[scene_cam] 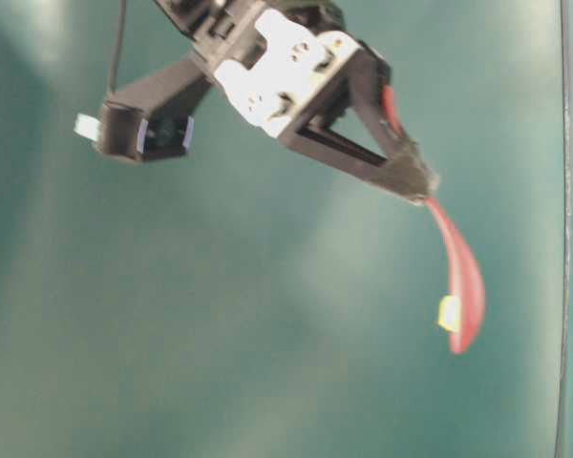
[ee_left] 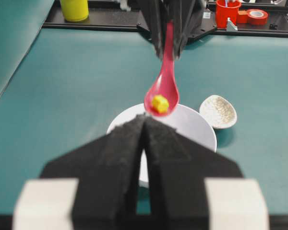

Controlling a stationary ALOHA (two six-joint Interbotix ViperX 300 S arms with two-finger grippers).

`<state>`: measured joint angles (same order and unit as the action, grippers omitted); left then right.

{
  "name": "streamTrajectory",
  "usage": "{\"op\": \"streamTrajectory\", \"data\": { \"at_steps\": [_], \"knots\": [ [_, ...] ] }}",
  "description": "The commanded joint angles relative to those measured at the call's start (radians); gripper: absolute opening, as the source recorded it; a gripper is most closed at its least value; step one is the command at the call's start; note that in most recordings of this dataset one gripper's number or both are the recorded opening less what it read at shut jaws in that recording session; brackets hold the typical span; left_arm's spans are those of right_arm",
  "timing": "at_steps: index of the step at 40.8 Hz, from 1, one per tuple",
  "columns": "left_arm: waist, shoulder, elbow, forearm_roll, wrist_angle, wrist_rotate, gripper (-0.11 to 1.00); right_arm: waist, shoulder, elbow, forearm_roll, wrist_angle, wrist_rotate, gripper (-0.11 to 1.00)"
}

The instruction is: Scoop the yellow hexagonal prism block from the bowl with a spoon using the right arm.

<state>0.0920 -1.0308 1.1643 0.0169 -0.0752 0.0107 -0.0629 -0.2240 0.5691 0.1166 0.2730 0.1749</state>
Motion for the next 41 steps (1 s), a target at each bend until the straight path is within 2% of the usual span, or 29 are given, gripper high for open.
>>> {"op": "streamTrajectory", "data": {
  "at_steps": [1, 14, 41],
  "knots": [
    [0.003, 0.009, -0.017, 0.002, -0.005, -0.003, -0.01, 0.002, -0.048, -0.011, 0.002, 0.005, -0.002, 0.22],
    [0.003, 0.008, -0.017, 0.003, -0.005, -0.006, -0.01, 0.002, -0.152, -0.003, -0.005, 0.041, -0.006, 0.22],
    [0.002, 0.008, -0.018, 0.002, -0.008, -0.008, -0.01, 0.002, -0.156, 0.0, -0.006, 0.037, -0.014, 0.22]
  ]
}}
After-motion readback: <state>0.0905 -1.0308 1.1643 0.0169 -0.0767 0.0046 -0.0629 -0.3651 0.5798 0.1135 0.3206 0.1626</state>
